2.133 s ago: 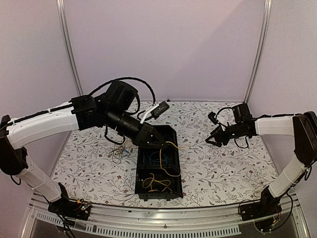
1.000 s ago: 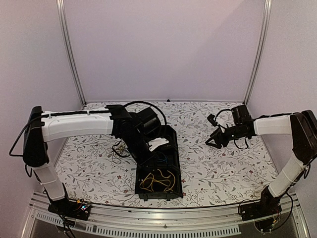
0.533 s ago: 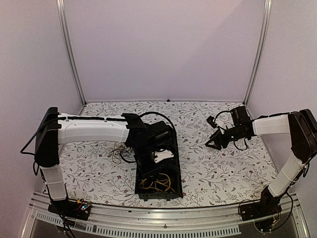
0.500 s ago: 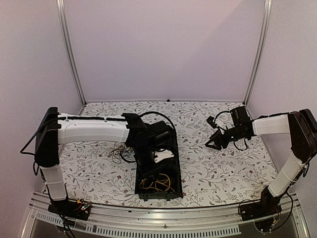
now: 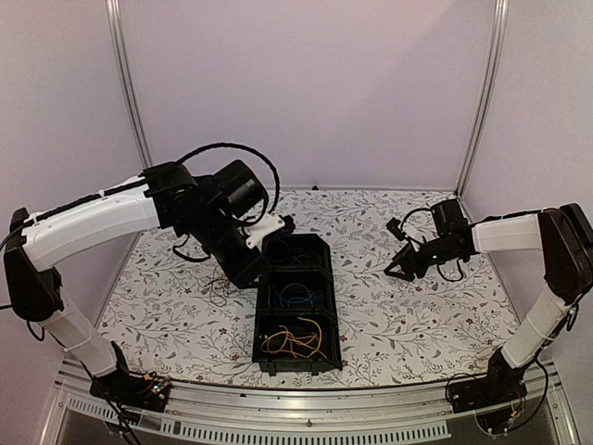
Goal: Untangle the cables
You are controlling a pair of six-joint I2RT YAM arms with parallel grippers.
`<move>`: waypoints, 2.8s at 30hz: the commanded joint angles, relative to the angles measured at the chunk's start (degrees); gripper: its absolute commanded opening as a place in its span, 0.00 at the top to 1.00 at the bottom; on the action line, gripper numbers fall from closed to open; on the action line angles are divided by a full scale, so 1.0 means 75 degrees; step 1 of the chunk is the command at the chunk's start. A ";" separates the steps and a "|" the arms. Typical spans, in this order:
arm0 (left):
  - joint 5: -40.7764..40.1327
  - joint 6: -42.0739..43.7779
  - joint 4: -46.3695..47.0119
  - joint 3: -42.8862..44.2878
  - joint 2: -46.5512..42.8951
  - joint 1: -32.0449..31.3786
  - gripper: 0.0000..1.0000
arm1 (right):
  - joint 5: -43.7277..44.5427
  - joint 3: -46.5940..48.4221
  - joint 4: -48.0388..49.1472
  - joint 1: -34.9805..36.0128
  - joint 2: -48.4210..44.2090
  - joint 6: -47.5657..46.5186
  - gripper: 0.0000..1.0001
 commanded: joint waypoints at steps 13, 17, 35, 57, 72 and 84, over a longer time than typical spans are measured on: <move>0.0067 -0.1541 0.1767 -0.0562 0.0866 0.4210 0.53 | -0.0078 0.0178 -0.0109 -0.0046 0.0127 -0.0213 0.38; 0.0358 -0.1308 0.2268 -0.0277 0.1695 0.4588 0.54 | -0.0089 0.0209 -0.0141 -0.0050 0.0203 -0.0242 0.38; 0.1001 -0.0847 0.2717 0.0440 0.3849 0.5002 0.63 | -0.0088 0.0262 -0.0332 -0.0046 0.0287 -0.0395 0.39; 0.1275 -0.0669 0.3125 -0.0410 0.2315 0.4982 1.00 | -0.0308 0.0473 -0.0622 -0.0040 0.0636 -0.0442 0.41; 0.0430 -0.0034 0.2845 -0.0917 0.2815 0.4723 0.59 | -0.0347 0.0531 -0.0707 -0.0040 0.0745 -0.0456 0.41; 0.0661 -0.0058 0.3076 -0.0748 0.3475 0.4619 0.90 | -0.0359 0.0565 -0.0761 -0.0047 0.0791 -0.0519 0.41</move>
